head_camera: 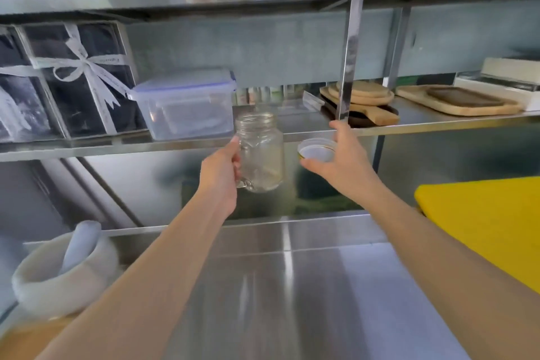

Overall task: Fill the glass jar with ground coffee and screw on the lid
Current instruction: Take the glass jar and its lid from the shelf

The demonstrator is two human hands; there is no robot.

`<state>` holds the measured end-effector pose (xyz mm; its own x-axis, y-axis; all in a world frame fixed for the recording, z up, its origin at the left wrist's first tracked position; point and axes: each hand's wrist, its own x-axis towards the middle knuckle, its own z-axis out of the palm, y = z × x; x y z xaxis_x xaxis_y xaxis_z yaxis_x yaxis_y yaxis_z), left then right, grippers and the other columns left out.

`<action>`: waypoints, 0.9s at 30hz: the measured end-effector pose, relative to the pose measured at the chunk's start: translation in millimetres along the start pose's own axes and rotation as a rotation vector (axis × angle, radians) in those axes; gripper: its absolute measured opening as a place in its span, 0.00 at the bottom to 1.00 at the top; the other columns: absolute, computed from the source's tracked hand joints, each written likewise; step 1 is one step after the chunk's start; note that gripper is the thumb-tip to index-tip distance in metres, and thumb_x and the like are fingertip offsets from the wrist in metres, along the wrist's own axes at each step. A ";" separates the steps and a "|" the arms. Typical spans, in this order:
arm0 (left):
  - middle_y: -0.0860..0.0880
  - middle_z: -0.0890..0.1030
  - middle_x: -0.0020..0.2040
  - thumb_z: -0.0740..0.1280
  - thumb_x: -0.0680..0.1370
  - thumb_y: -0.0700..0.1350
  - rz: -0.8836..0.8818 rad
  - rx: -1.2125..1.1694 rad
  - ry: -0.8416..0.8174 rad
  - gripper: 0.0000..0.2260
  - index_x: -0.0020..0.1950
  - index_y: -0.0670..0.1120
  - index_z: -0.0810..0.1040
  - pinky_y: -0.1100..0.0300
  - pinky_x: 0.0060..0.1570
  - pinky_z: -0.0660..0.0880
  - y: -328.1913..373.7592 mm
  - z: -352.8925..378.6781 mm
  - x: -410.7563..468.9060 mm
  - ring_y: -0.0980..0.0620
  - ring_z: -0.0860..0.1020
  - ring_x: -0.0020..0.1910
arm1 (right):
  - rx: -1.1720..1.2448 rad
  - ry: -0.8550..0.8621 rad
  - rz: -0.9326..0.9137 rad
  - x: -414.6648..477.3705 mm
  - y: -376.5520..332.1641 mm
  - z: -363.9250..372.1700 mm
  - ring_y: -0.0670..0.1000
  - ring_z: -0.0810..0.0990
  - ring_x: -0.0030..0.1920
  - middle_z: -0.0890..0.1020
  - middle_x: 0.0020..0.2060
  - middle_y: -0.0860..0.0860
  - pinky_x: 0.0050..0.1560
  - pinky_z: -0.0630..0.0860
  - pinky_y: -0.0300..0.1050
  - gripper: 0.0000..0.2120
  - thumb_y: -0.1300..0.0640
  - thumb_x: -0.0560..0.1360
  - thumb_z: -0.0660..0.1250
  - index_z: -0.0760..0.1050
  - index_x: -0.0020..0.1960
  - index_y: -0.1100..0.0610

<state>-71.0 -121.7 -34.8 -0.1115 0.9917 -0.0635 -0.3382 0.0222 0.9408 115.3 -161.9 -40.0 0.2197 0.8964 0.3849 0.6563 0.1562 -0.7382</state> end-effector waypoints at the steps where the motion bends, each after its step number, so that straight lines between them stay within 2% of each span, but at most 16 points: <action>1: 0.55 0.67 0.21 0.66 0.76 0.46 -0.006 -0.026 0.004 0.18 0.25 0.50 0.74 0.63 0.28 0.58 -1.5 -9.8 -12.7 0.55 0.59 0.25 | 0.000 -0.011 -0.019 -17.4 -8.7 -3.8 0.54 0.66 0.67 0.66 0.68 0.53 0.68 0.63 0.60 0.40 0.49 0.67 0.74 0.54 0.71 0.53; 3: 0.56 0.66 0.18 0.65 0.76 0.46 -0.015 -0.067 0.007 0.24 0.18 0.49 0.74 0.63 0.28 0.56 -5.6 -31.4 -39.0 0.55 0.59 0.24 | 0.026 -0.035 -0.042 -52.0 -22.6 -9.7 0.54 0.67 0.65 0.67 0.66 0.53 0.67 0.64 0.59 0.40 0.50 0.67 0.74 0.54 0.71 0.53; 7: 0.54 0.64 0.21 0.64 0.76 0.45 -0.046 -0.195 -0.012 0.15 0.28 0.52 0.74 0.63 0.27 0.56 -16.2 -78.8 -94.7 0.56 0.59 0.21 | 0.066 -0.099 -0.028 -123.2 -35.4 -13.5 0.55 0.70 0.62 0.69 0.62 0.53 0.64 0.67 0.59 0.41 0.49 0.66 0.75 0.55 0.71 0.52; 10: 0.53 0.63 0.22 0.65 0.75 0.44 -0.077 -0.224 0.019 0.17 0.25 0.51 0.74 0.64 0.27 0.57 -28.4 -112.3 -133.6 0.56 0.59 0.23 | 0.114 -0.150 0.011 -172.0 -36.2 -16.6 0.52 0.70 0.62 0.69 0.59 0.50 0.63 0.70 0.55 0.40 0.50 0.66 0.75 0.56 0.70 0.51; 14: 0.53 0.62 0.22 0.63 0.77 0.43 -0.121 -0.200 0.027 0.17 0.27 0.49 0.75 0.62 0.31 0.57 -48.8 -146.8 -186.4 0.57 0.59 0.22 | 0.169 -0.144 0.099 -231.1 -30.0 -14.0 0.51 0.71 0.61 0.70 0.58 0.48 0.62 0.71 0.50 0.40 0.51 0.65 0.76 0.57 0.69 0.49; 18: 0.53 0.62 0.22 0.65 0.75 0.43 -0.192 -0.136 0.050 0.19 0.23 0.50 0.77 0.59 0.34 0.56 -76.2 -173.5 -227.8 0.55 0.60 0.23 | 0.172 -0.192 0.169 -283.6 -15.0 0.8 0.51 0.73 0.59 0.71 0.59 0.49 0.62 0.71 0.53 0.40 0.49 0.64 0.76 0.57 0.68 0.47; 23: 0.53 0.62 0.21 0.66 0.74 0.44 -0.258 -0.023 0.072 0.18 0.24 0.49 0.69 0.56 0.36 0.56 -112.2 -193.8 -266.3 0.53 0.60 0.26 | 0.166 -0.258 0.301 -343.9 6.9 23.7 0.51 0.72 0.61 0.71 0.61 0.48 0.63 0.70 0.55 0.39 0.48 0.64 0.76 0.57 0.68 0.44; 27: 0.53 0.62 0.22 0.66 0.74 0.42 -0.308 0.027 0.070 0.17 0.26 0.47 0.67 0.57 0.36 0.57 -138.9 -206.6 -289.1 0.53 0.60 0.27 | 0.137 -0.287 0.394 -382.5 21.3 36.3 0.52 0.71 0.62 0.70 0.62 0.47 0.64 0.69 0.54 0.40 0.48 0.65 0.76 0.57 0.69 0.45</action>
<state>-184.8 -437.6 -215.9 -0.0719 0.9269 -0.3683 -0.3416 0.3240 0.8822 19.0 -486.4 -223.1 0.2113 0.9732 -0.0911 0.4586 -0.1810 -0.8700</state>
